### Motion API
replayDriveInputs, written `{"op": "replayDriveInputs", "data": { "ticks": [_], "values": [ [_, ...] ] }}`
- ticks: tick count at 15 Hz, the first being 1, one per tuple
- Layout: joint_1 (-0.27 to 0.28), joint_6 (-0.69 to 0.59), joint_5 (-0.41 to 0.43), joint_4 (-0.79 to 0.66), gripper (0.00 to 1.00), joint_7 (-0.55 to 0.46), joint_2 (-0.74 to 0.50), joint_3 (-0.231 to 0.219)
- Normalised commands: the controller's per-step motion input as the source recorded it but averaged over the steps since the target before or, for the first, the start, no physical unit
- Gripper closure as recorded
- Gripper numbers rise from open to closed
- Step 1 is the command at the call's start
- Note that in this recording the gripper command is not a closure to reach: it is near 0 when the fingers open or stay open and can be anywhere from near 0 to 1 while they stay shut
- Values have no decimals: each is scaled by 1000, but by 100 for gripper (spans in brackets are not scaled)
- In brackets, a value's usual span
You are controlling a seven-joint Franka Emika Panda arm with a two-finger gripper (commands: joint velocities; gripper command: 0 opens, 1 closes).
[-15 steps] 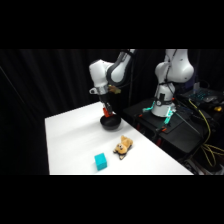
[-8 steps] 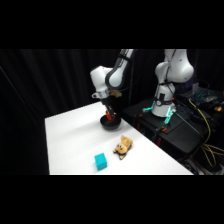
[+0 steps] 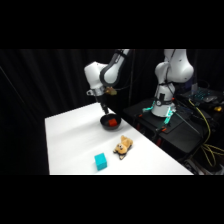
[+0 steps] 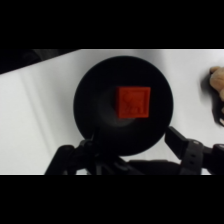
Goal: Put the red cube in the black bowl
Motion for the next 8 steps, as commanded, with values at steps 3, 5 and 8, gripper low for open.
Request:
{"op": "replayDriveInputs", "data": {
  "ticks": [3, 5, 8],
  "values": [
    [134, -615, -238, 161, 0, 471, -529, -38],
    [77, -565, -168, 171, 0, 316, -492, -11],
    [29, -455, -128, 201, 0, 187, -391, -3]
  ]
}}
